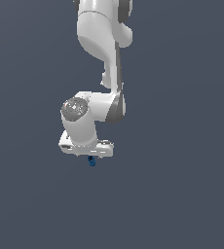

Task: Pick up the object and move it to a goal position.

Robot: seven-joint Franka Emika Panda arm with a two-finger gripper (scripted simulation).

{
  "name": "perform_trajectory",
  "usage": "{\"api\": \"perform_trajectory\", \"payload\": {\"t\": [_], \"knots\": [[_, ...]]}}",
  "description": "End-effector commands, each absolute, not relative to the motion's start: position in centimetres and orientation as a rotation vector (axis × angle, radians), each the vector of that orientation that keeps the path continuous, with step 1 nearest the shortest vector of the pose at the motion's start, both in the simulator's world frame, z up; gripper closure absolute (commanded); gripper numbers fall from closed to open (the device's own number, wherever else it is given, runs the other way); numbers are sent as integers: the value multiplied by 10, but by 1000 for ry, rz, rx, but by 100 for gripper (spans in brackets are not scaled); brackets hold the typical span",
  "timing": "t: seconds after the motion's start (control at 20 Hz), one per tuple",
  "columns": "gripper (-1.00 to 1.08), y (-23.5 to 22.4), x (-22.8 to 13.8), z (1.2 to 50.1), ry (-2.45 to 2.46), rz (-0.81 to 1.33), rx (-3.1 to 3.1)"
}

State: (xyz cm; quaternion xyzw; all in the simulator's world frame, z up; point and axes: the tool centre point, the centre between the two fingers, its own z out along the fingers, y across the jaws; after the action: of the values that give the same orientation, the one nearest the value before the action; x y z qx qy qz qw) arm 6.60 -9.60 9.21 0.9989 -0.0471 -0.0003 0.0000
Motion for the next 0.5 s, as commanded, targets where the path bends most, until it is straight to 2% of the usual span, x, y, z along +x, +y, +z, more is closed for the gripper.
{"api": "perform_trajectory", "payload": {"t": [0.0,0.45], "knots": [[-92,-96,66,87,-148,-2,3138],[-92,-96,65,45,-148,-1,3138]]}}
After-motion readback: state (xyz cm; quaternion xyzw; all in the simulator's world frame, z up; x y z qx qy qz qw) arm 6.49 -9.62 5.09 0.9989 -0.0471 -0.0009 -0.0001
